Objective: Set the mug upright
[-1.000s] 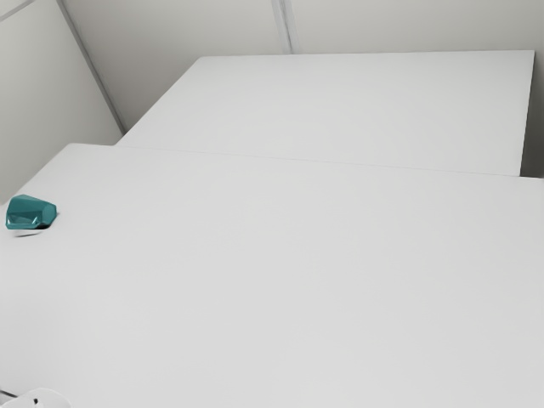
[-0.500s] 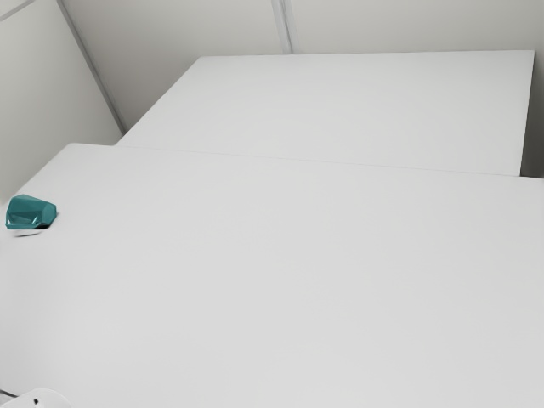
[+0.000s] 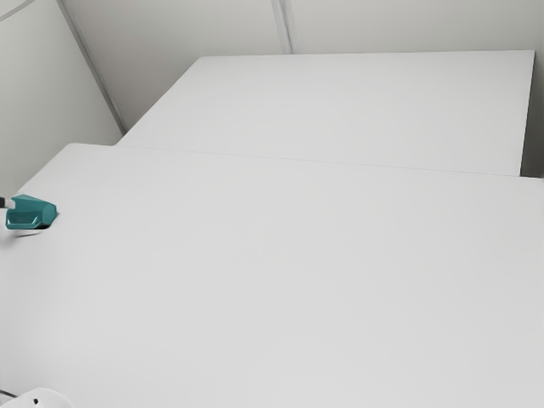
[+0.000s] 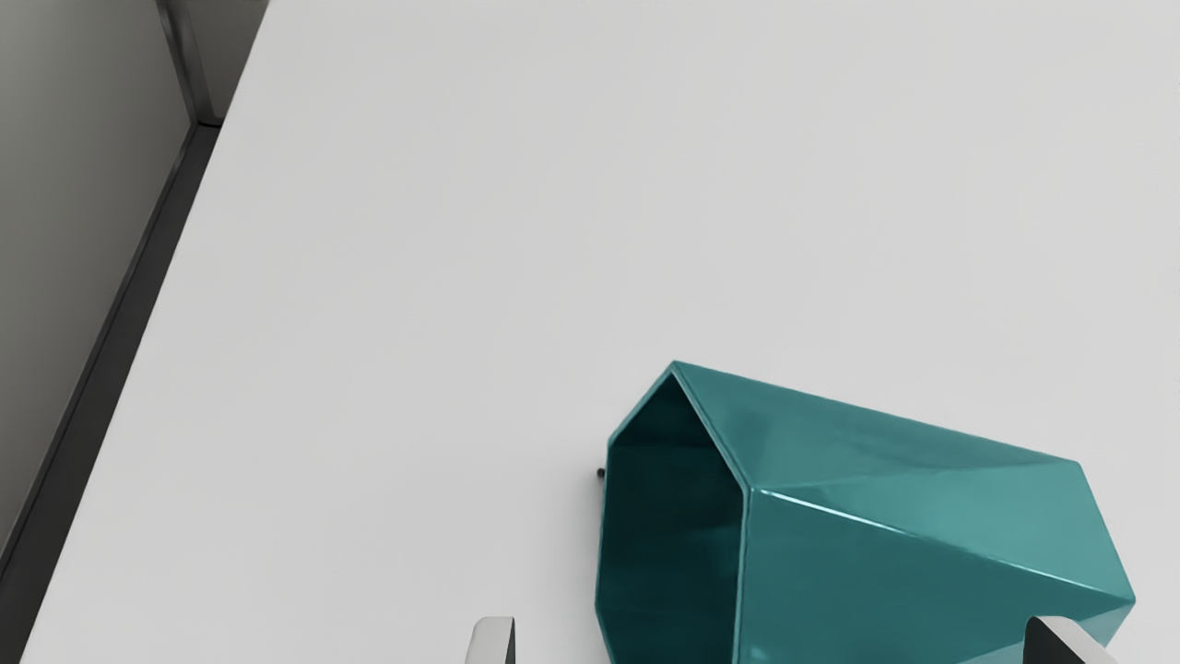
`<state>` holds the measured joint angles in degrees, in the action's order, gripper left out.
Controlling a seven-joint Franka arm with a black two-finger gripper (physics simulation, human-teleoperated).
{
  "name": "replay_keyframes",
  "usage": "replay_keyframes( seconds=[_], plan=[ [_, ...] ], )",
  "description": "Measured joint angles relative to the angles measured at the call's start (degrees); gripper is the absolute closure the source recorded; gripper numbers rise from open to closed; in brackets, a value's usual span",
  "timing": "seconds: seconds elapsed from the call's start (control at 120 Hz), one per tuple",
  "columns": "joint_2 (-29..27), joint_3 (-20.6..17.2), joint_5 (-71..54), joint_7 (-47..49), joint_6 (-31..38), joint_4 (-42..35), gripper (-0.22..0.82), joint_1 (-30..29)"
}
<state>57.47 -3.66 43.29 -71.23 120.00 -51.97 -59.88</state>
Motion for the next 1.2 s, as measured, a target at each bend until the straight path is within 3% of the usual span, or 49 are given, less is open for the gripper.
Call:
replay_keyframes(
  seconds=[0.467, 1.067, 1.1, 1.2],
  plan=[
    [1.5, -1.9, 4.0, -2.2, 0.9, 0.0, 0.0, 0.0],
    [1.2, -1.5, 15.1, -3.5, -5.6, -4.8, 0.0, -0.1],
    [1.1, -1.4, 15.4, -3.6, -5.8, -4.9, 0.02, -0.1],
    [0.9, -1.4, 15.7, -3.8, -6.3, -5.0, 0.28, 0.0]
  ],
)
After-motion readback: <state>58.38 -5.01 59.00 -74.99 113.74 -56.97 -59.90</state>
